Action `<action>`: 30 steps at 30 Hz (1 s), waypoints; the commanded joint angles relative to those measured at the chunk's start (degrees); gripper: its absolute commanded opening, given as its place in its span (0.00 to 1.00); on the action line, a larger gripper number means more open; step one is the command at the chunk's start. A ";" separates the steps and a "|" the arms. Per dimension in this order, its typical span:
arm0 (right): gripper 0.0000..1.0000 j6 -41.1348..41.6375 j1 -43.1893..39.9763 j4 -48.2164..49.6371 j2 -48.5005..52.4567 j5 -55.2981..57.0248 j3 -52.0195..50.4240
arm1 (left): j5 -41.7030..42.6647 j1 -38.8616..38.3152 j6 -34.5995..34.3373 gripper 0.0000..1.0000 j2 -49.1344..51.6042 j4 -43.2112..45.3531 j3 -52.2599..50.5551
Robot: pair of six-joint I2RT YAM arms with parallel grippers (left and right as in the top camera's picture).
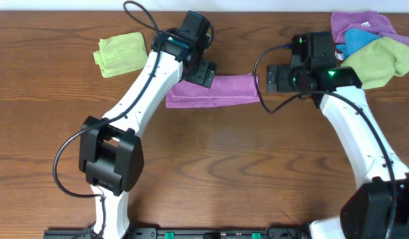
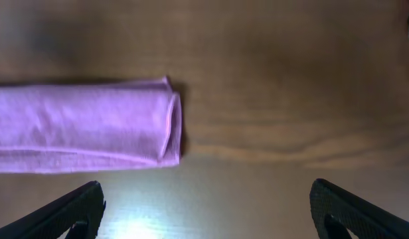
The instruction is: Fold the cloth
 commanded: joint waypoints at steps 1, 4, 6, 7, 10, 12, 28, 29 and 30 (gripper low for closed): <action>0.99 -0.90 0.20 -0.81 3.41 1.29 0.55 | 3.82 1.29 -3.89 0.95 3.98 -0.85 -0.11; 0.99 0.63 0.74 -1.07 5.79 -1.44 0.92 | 3.39 1.31 -4.72 0.95 5.79 -1.05 -0.11; 0.96 1.60 1.36 -1.53 7.39 -2.34 0.92 | 1.68 1.51 -7.48 0.86 7.54 -0.83 -0.11; 0.88 2.38 1.53 -1.86 7.89 -2.32 0.92 | 1.68 1.70 -8.50 0.53 8.17 -0.94 -0.11; 0.47 4.20 2.08 -2.36 8.35 -2.29 0.90 | 1.66 1.92 -10.88 0.06 8.59 -2.16 -0.11; 0.24 4.76 2.25 -2.34 8.31 -2.29 0.90 | 1.66 1.90 -11.17 0.05 8.59 -2.84 -0.11; 0.93 5.42 2.51 -1.42 8.28 -2.58 0.90 | -4.74 2.01 -9.86 0.06 10.25 -3.34 -0.13; 0.93 5.42 2.51 -1.09 8.28 -2.80 0.90 | -4.74 2.19 -9.49 0.06 10.88 -3.08 -0.13; 0.93 5.42 2.51 -0.87 8.28 -2.97 0.90 | -4.70 2.27 -9.31 0.06 11.21 -2.91 -0.13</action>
